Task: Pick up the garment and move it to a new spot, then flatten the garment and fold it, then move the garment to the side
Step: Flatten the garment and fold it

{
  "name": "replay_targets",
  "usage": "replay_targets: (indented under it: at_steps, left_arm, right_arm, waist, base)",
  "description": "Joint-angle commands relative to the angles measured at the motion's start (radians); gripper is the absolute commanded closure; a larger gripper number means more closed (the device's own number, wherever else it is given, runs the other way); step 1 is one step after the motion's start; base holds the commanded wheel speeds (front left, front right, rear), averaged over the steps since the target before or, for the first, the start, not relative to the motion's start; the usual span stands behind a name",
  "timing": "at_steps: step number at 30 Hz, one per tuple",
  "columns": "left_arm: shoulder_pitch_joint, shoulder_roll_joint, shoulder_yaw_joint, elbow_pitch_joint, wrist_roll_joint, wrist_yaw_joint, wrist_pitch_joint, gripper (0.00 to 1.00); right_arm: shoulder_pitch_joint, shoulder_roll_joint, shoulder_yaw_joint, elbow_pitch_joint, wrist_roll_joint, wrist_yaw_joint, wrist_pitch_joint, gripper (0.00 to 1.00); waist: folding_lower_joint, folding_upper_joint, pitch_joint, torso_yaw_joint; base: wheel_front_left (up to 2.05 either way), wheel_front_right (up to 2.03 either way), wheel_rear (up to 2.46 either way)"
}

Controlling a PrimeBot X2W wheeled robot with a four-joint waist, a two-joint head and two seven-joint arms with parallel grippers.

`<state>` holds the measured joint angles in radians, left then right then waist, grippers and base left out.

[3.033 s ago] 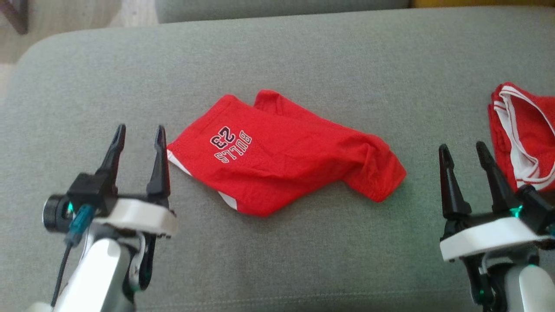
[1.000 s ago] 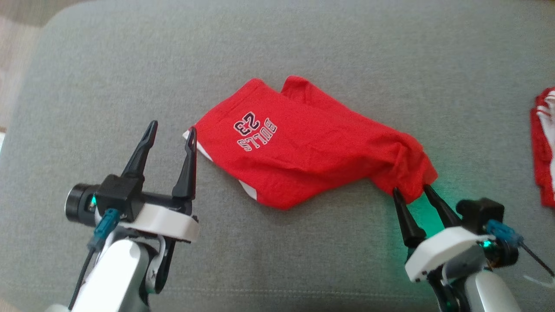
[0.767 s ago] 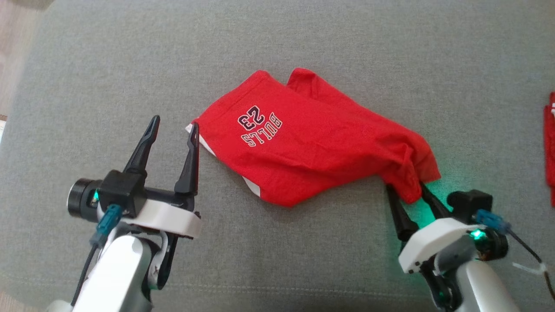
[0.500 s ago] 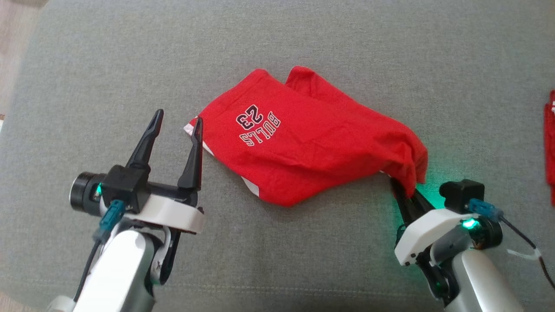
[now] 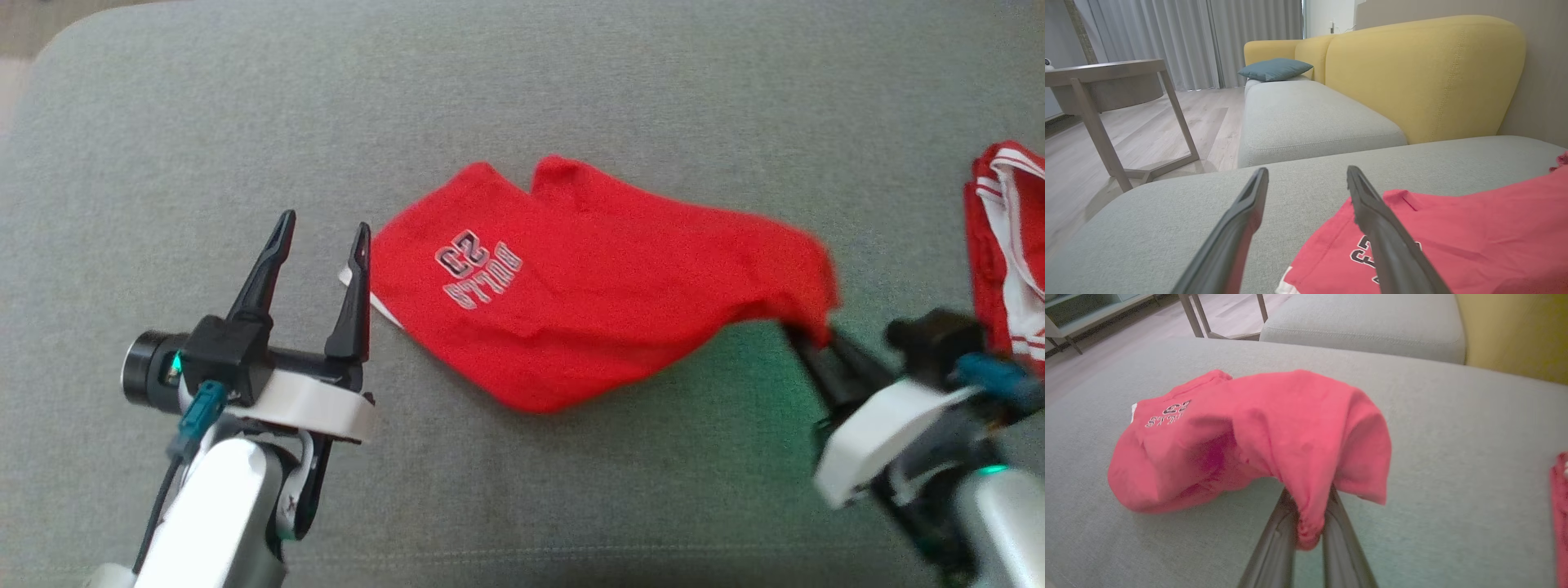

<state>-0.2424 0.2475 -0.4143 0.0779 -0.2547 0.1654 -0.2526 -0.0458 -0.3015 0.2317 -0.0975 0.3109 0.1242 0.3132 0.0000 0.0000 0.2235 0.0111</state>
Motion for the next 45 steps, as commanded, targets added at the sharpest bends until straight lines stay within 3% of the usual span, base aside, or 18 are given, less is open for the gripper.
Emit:
replay_targets:
  at_steps: [1,5,8,15,22,29,30,31,32,36,40,45]
  left_arm:
    - [-0.018,0.017,0.042,-0.031,0.011,-0.006,-0.009,0.0]
    - [-0.02,0.016,0.044,-0.034,0.014,-0.011,-0.009,0.0]
    - [-0.024,0.012,0.042,-0.032,0.017,-0.016,-0.009,0.0]
    - [-0.041,-0.003,0.034,-0.026,0.023,-0.029,-0.009,0.0]
    - [-0.074,-0.027,0.021,-0.014,0.034,-0.047,-0.009,0.0]
    - [-0.094,-0.049,0.016,0.0,0.045,-0.061,-0.009,0.0]
    - [-0.096,-0.051,0.017,0.002,0.047,-0.063,-0.009,0.0]
    - [-0.097,-0.054,0.017,0.003,0.048,-0.064,-0.009,0.0]
    - [-0.097,-0.056,0.018,0.004,0.05,-0.065,-0.009,0.0]
    - [-0.093,-0.061,0.027,0.007,0.055,-0.064,-0.009,0.0]
    - [-0.084,-0.062,0.04,0.009,0.059,-0.063,-0.009,0.0]
    - [-0.068,-0.062,0.055,0.011,0.062,-0.061,-0.009,0.0]
  right_arm:
    - [-0.012,-0.043,-0.009,-0.083,0.007,0.007,0.034,1.0]
    - [-0.007,-0.122,-0.118,-0.249,0.008,0.007,0.195,1.0]
    - [-0.02,-0.146,-0.171,-0.307,0.014,0.007,0.272,1.0]
    - [-0.123,-0.146,-0.142,-0.316,0.042,0.007,0.364,1.0]
    - [-0.306,-0.062,0.027,-0.143,0.091,0.007,0.352,1.0]
    - [-0.445,0.062,0.112,0.144,0.136,0.007,0.21,1.0]
    - [-0.457,0.071,0.121,0.182,0.136,0.007,0.185,0.94]
    - [-0.466,0.078,0.13,0.213,0.137,0.007,0.157,0.54]
    - [-0.472,0.087,0.134,0.238,0.142,0.007,0.122,0.0]
    - [-0.465,0.095,0.138,0.285,0.139,0.007,-0.031,0.0]
    - [-0.412,0.074,0.119,0.249,0.124,0.007,-0.194,0.0]
    - [-0.31,0.05,0.006,0.167,0.068,0.007,-0.348,0.0]
  waist:
    - [0.0,0.0,-0.001,-0.009]
    - [0.0,0.0,0.003,-0.018]
    - [0.0,0.0,0.009,-0.014]
    - [0.0,0.0,0.032,0.01]
    - [0.0,0.0,0.073,0.055]
    - [0.0,0.0,0.103,0.085]
    - [0.0,0.0,0.104,0.086]
    - [0.0,0.0,0.105,0.087]
    - [0.0,0.0,0.105,0.088]
    - [0.0,0.0,0.101,0.078]
    - [0.0,0.0,0.091,0.056]
    - [0.0,0.0,0.07,0.027]
  base:
    - [0.0,0.0,0.0]
    - [0.0,0.0,0.0]
    - [0.0,0.0,0.0]
    - [0.0,0.0,0.0]
    - [0.0,0.0,0.0]
    - [0.0,0.0,0.0]
    - [0.0,0.0,0.0]
    - [0.0,0.0,0.0]
    - [0.0,0.0,0.0]
    - [0.0,0.0,0.0]
    - [0.0,0.0,0.0]
    - [0.0,0.0,0.0]
